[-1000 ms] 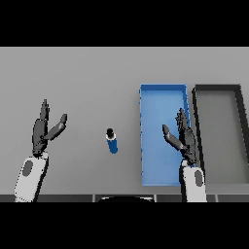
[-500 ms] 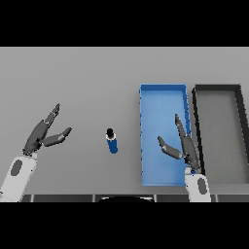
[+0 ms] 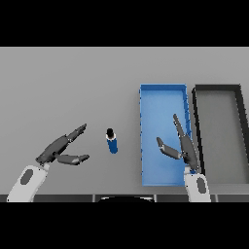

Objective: Pick up the blue pipe and place it into the blue bin.

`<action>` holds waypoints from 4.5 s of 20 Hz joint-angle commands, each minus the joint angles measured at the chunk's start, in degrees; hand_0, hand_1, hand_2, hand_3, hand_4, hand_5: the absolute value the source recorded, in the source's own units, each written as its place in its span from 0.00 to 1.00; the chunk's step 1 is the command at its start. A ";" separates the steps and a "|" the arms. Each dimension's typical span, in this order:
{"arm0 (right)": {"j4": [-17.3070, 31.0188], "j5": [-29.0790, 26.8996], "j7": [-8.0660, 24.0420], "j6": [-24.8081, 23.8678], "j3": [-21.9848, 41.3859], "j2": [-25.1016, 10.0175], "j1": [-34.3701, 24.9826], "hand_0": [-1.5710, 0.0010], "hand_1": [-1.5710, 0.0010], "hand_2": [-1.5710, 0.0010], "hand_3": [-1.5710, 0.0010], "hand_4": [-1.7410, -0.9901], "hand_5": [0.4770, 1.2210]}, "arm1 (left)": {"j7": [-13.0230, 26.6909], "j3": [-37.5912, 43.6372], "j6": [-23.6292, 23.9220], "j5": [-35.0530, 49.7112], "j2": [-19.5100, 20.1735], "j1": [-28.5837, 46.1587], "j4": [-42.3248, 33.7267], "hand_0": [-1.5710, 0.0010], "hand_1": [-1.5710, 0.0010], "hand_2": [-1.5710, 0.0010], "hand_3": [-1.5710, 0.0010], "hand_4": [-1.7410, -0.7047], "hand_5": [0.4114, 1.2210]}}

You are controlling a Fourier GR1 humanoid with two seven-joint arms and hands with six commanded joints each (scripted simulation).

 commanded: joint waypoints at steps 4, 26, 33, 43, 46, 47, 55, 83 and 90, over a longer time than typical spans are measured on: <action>-0.90 -0.10 -0.25 -0.20 0.20 0.49 1.18 1.00 1.00 1.00 1.00 0.69 0.19 | 0.16 -3.83 2.09 -5.70 -3.63 -0.85 0.47 1.00 1.00 1.00 1.00 0.54 0.07; -2.16 -0.78 1.58 -0.40 -0.34 0.73 1.63 1.00 1.00 1.00 1.00 0.72 0.17 | -1.15 -8.01 4.11 -8.63 -24.52 -12.20 18.66 0.94 0.83 0.77 0.86 0.41 0.30; -2.72 -1.32 2.19 -0.19 -0.85 0.14 1.15 1.00 1.00 1.00 1.00 0.73 0.17 | -6.68 -10.41 4.72 -9.35 -26.09 -11.12 18.97 0.22 0.19 0.17 0.22 0.11 0.85; -1.79 -0.90 0.69 0.02 -1.10 -0.48 1.97 1.00 1.00 1.00 1.00 0.76 0.17 | -5.22 -10.46 7.94 -6.88 -27.27 -13.03 10.86 0.02 0.02 0.02 0.07 0.01 0.98; -2.15 -0.85 0.39 -0.07 -1.17 -0.61 1.69 1.00 1.00 1.00 1.00 0.79 0.16 | -2.57 -11.33 7.99 -6.32 -26.61 -13.70 6.53 0.01 0.01 0.01 0.06 0.01 0.99; -2.29 -0.95 0.44 -0.13 -1.32 -0.67 1.55 1.00 1.00 1.00 1.00 0.80 0.17 | -0.85 -11.54 8.16 -6.09 -26.69 -14.05 6.01 0.01 0.01 0.01 0.05 0.01 0.99; -1.45 -1.57 0.86 0.57 -1.28 -0.52 1.77 1.00 1.00 1.00 1.00 0.75 0.17 | 2.28 -12.85 8.85 -6.98 -26.14 -14.37 4.65 0.00 0.00 0.00 0.05 0.00 1.00; -6.82 -29.00 22.13 29.73 12.24 -5.02 -29.32 1.00 1.00 1.00 1.00 0.70 0.05 | 0.52 -14.21 7.38 -6.62 -24.81 -16.21 5.74 0.00 0.00 0.00 0.02 0.00 1.00; -1.25 -29.31 24.38 32.21 14.15 -1.14 -36.73 0.54 0.55 0.53 0.60 0.41 0.06 | 9.44 -16.00 5.75 -9.50 -21.16 -18.09 5.05 0.48 0.55 0.57 0.58 0.25 1.00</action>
